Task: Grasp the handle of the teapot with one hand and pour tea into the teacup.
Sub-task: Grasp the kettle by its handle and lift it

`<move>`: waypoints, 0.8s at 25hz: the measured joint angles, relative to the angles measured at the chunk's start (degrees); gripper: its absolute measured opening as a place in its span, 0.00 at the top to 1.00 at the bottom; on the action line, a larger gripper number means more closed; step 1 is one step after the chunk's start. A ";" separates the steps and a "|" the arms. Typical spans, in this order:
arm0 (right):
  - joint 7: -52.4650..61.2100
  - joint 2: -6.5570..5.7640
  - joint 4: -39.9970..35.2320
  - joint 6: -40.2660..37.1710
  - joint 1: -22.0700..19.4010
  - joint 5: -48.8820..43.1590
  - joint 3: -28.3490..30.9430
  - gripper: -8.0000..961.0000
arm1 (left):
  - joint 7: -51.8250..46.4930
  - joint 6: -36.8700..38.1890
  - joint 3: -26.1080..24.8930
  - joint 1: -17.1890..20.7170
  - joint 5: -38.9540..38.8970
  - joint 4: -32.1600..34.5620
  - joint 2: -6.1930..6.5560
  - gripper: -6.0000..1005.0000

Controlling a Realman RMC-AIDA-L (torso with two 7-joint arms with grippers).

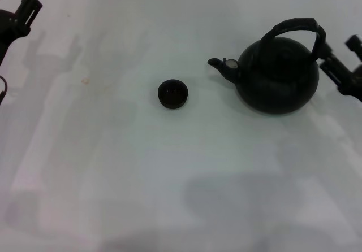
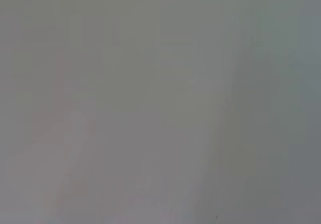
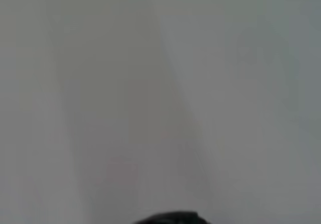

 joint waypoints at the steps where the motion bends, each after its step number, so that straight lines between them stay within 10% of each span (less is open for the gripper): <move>1: -0.11 0.00 -0.38 1.56 0.50 0.01 0.09 0.11 | 0.00 -0.02 0.03 0.08 -0.01 0.00 0.00 0.17; 20: -0.24 0.09 -2.26 10.23 3.71 0.68 0.68 0.14 | -0.24 -0.04 -0.04 1.03 -0.03 0.70 0.00 0.17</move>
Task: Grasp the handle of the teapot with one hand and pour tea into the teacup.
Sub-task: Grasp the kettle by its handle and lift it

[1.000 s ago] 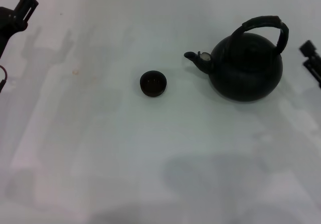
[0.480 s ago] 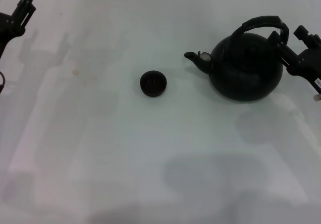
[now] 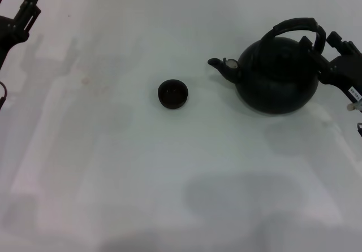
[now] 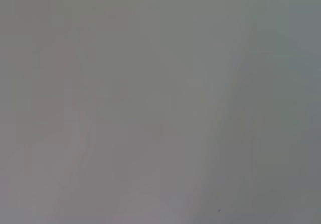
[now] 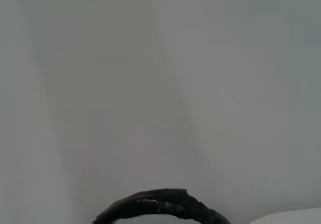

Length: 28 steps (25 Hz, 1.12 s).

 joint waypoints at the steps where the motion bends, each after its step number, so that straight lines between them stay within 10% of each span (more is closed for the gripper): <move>1: 0.00 0.00 -0.03 0.17 0.02 0.00 0.02 0.15 | -0.01 0.00 0.00 0.00 0.00 0.00 0.00 0.17; 6: 0.10 0.01 0.11 0.30 0.01 0.05 0.02 0.16 | -0.05 0.00 0.00 0.00 0.00 0.00 0.00 0.17; 22: 0.34 -0.08 -0.16 -0.18 0.07 0.01 0.09 0.79 | -0.09 0.26 0.00 0.17 0.00 0.75 0.00 0.17; 28: 0.14 -0.12 -0.44 -2.88 0.55 -0.09 0.61 0.80 | -0.09 0.28 0.00 0.22 0.00 0.79 0.00 0.17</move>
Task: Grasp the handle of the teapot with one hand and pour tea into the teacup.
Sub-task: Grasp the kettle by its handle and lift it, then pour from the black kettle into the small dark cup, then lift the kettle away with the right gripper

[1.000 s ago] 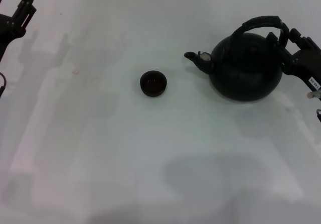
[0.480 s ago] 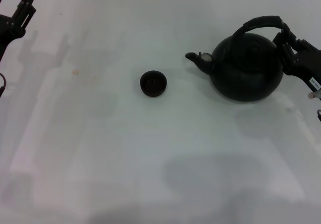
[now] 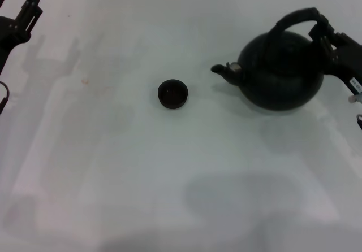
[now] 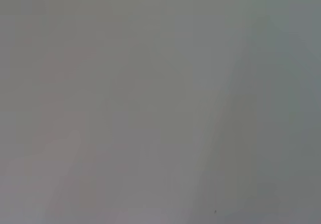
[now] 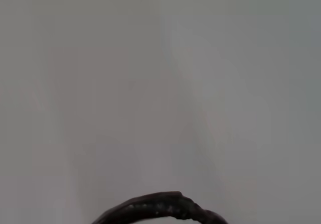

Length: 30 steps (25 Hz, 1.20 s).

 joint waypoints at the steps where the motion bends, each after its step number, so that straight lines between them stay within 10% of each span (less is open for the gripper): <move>1: -0.06 -0.02 -0.08 -0.45 0.34 -0.04 0.01 0.80 | -0.01 0.00 0.00 0.01 0.00 0.00 0.00 0.17; 30: -26.75 0.13 -3.58 0.31 7.51 -0.64 -0.75 0.82 | -0.17 -0.20 0.00 0.13 0.15 0.74 0.00 0.17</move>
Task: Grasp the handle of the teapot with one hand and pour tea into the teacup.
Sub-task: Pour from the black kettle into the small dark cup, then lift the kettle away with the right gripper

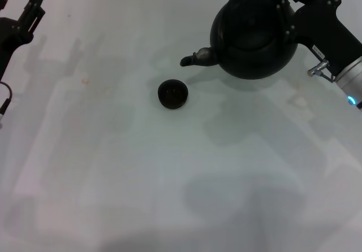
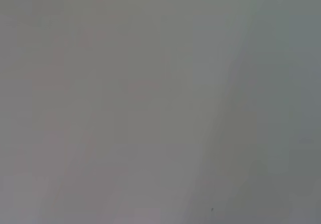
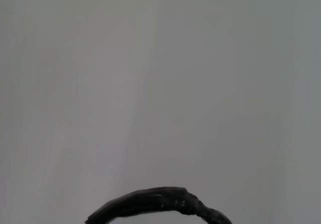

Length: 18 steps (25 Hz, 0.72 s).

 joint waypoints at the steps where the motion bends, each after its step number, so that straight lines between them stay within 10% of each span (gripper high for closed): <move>1: -0.06 0.00 0.00 0.00 0.00 0.00 -0.01 0.82 | -0.01 0.00 0.00 0.00 -0.01 0.02 0.00 0.17; 18: -7.64 0.07 -0.98 0.09 0.06 -1.41 -0.11 0.83 | -0.03 0.01 0.00 0.02 -0.16 0.11 0.00 0.17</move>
